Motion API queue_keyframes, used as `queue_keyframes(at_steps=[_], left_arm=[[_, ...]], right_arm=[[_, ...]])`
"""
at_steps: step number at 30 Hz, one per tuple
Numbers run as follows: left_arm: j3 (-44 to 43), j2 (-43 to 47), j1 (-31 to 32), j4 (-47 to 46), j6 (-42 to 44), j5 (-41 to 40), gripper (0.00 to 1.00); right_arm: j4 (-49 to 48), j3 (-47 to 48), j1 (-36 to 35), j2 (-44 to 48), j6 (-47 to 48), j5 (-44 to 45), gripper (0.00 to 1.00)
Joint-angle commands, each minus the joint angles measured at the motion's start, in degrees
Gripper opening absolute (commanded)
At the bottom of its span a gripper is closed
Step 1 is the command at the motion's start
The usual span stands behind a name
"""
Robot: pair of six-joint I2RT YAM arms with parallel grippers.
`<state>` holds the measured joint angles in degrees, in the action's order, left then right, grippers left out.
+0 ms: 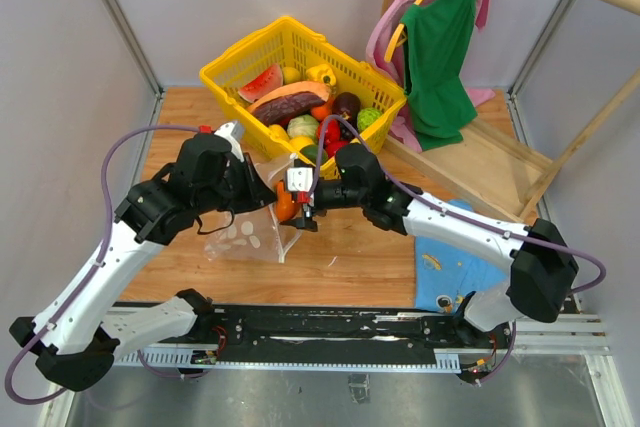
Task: Place the food in the zip-top bag and seal the zipper
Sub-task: Place the fake fruit in the zipper food storage bag, then pick up the fake fruit from the bin.
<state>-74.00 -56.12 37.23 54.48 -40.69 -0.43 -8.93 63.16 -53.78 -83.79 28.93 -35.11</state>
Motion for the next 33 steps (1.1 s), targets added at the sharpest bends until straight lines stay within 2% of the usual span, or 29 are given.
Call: queue_keyframes(at_steps=[1,6,11,20,28,33], left_arm=[[0.72,1.58,-0.14,-2.83,0.50,2.48,0.00],[2.49,2.06,-0.14,-3.72,-0.37,2.39,0.00],[4.06,3.03,-0.14,-4.99,-0.91,1.05,0.00],[6.90,4.08,-0.14,-7.12,-1.69,-1.94,0.00],[8.29,4.60,-0.14,-7.97,-1.71,-4.87,0.00],[7.01,3.89,-0.14,-5.34,-2.74,-10.45,0.00]], right_arm=[[-2.98,1.03,-0.98,-1.12,0.28,1.27,0.76],[-6.27,0.18,-0.98,-0.40,-2.01,0.45,0.88],[-3.31,0.55,-0.99,1.31,-2.22,-0.09,0.99],[4.53,2.74,-0.98,5.41,-4.38,3.47,0.98],[14.36,7.87,-0.76,10.06,-13.61,18.75,0.99],[20.62,13.20,1.09,9.30,-16.63,24.14,0.99]])
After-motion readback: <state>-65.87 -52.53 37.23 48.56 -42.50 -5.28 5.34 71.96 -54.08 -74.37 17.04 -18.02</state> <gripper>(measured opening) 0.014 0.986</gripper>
